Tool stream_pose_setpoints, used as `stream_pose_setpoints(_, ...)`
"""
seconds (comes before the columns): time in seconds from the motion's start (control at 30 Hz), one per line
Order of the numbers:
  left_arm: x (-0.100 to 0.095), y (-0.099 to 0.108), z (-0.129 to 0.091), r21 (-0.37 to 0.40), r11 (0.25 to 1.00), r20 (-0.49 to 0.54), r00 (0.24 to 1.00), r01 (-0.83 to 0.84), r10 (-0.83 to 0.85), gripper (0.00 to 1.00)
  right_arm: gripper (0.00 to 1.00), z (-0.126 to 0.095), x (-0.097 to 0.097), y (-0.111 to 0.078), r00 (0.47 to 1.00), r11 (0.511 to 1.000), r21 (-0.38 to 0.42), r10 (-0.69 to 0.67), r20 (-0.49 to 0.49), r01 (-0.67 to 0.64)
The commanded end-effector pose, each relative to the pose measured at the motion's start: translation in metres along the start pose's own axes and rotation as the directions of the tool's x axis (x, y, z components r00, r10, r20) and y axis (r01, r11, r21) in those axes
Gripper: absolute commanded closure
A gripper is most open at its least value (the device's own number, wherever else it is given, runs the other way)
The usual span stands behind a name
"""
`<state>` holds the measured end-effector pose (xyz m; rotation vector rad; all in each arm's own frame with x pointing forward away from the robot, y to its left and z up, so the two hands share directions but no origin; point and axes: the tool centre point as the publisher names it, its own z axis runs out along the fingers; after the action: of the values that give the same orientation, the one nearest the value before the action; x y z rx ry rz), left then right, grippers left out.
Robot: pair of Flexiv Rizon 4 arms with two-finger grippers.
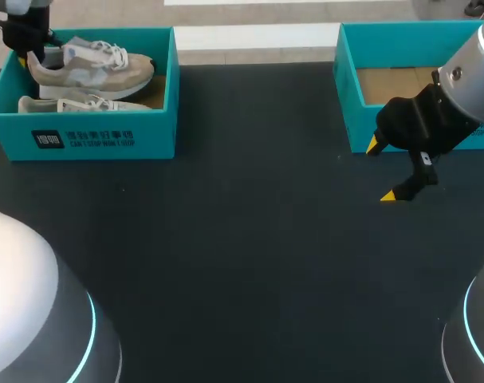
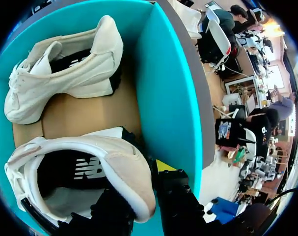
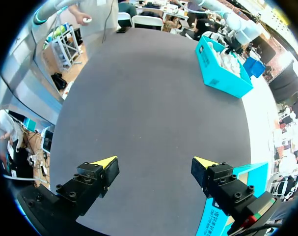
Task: Take the shoe out of the shoebox, open the shoe tongue, remove and reinsert the insole, then place the shoe into the shoebox
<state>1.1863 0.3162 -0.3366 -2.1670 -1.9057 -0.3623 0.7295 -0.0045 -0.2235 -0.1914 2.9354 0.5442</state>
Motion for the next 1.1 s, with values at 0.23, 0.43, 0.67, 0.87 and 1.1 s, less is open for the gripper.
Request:
stream_pose_setpoints(0.23, -0.008, 0.009, 0.015, 0.028, 1.0, 0.016, 1.0, 0.0, -0.001, 1.0, 0.0, 0.002, 0.0, 0.0, 1.0, 1.0, 0.003, 0.001, 0.0, -0.001)
stream_pose_setpoints(0.43, -0.01, 0.006, 0.015, 0.032, 0.999, 0.016, 1.0, -0.002, 0.001, 0.51, 0.0, 0.002, 0.0, 0.0, 1.0, 1.0, 0.003, 0.001, 0.0, -0.001)
stream_pose_setpoints(0.67, -0.006, 0.002, -0.002, 0.022, 1.0, 0.083, 0.996, -0.013, 0.011, 0.47, 0.0, 0.002, 0.0, 0.0, 1.0, 1.0, 0.003, 0.001, 0.0, -0.001)
stream_pose_setpoints(0.87, -0.01, -0.003, -0.03, -0.013, 0.999, 0.136, 0.99, -0.045, 0.046, 0.48, 0.0, 0.002, 0.0, 0.0, 1.0, 1.0, 0.003, 0.001, 0.0, -0.001)
stream_pose_setpoints(1.1, -0.021, -0.022, -0.059, -0.044, 0.997, 0.179, 0.981, -0.063, 0.07, 0.49, 0.0, 0.002, 0.0, 0.0, 1.0, 1.0, 0.003, 0.001, 0.0, -0.001)
